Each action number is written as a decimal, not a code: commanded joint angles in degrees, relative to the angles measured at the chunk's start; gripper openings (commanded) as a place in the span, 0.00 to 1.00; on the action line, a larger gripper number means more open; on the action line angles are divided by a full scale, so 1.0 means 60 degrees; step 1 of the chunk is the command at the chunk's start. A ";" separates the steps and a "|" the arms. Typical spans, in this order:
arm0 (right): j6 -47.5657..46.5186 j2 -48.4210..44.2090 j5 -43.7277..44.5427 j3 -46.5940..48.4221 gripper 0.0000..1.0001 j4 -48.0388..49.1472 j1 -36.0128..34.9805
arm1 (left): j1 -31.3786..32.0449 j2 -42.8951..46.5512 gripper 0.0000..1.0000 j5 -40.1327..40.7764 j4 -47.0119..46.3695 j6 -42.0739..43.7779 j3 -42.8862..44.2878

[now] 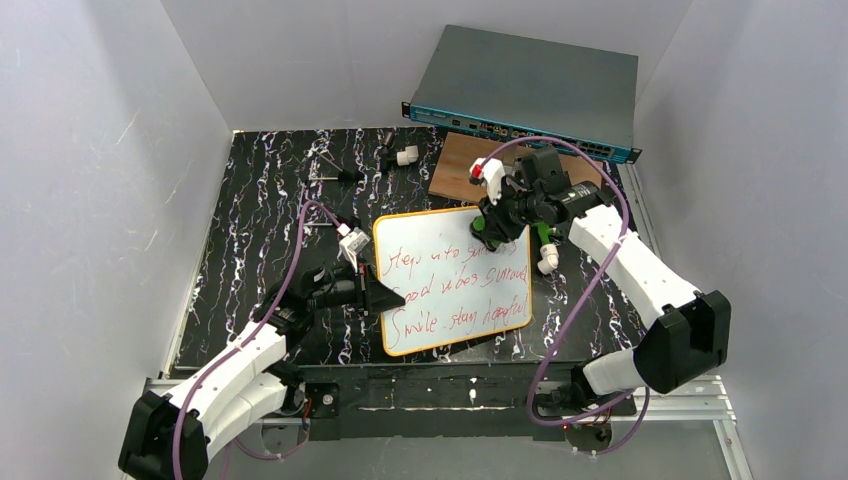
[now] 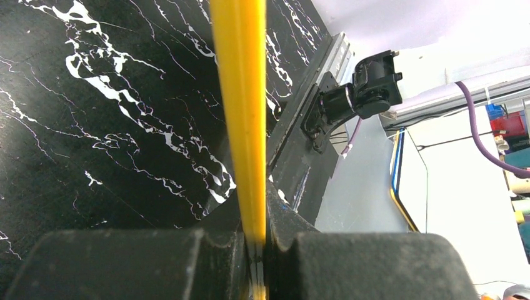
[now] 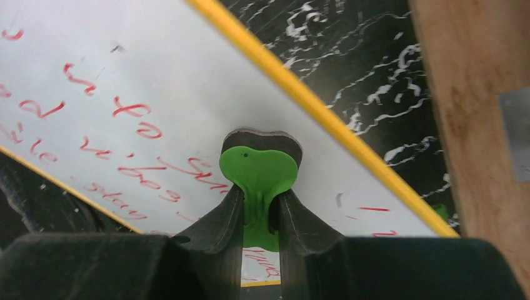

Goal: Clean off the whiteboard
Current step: Erase the whiteboard at the center of the board.

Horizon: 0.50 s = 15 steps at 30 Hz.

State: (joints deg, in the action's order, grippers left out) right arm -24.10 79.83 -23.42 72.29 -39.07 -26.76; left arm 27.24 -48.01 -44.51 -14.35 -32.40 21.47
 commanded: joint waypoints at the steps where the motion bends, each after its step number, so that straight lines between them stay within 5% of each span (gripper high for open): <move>1: 0.0555 0.0310 0.1545 0.0712 0.01 0.0870 0.0054 | 0.0160 0.0121 0.00 -0.0673 -0.0687 0.0621 0.0259; 8: 0.0150 -0.0320 0.2057 -0.0655 0.01 0.1372 0.0323 | 0.0162 0.0208 0.00 -0.0654 -0.0639 0.0654 0.0243; 15: -0.0632 -0.0938 -0.0940 -0.1202 0.01 0.0585 0.0301 | 0.0161 0.0151 0.00 -0.0686 -0.0705 0.0640 0.0237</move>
State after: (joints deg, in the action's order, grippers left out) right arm -25.78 75.44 -20.01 65.58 -34.83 -24.71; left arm 27.27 -48.05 -44.31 -14.26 -32.86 21.47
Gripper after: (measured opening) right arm 0.278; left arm 0.050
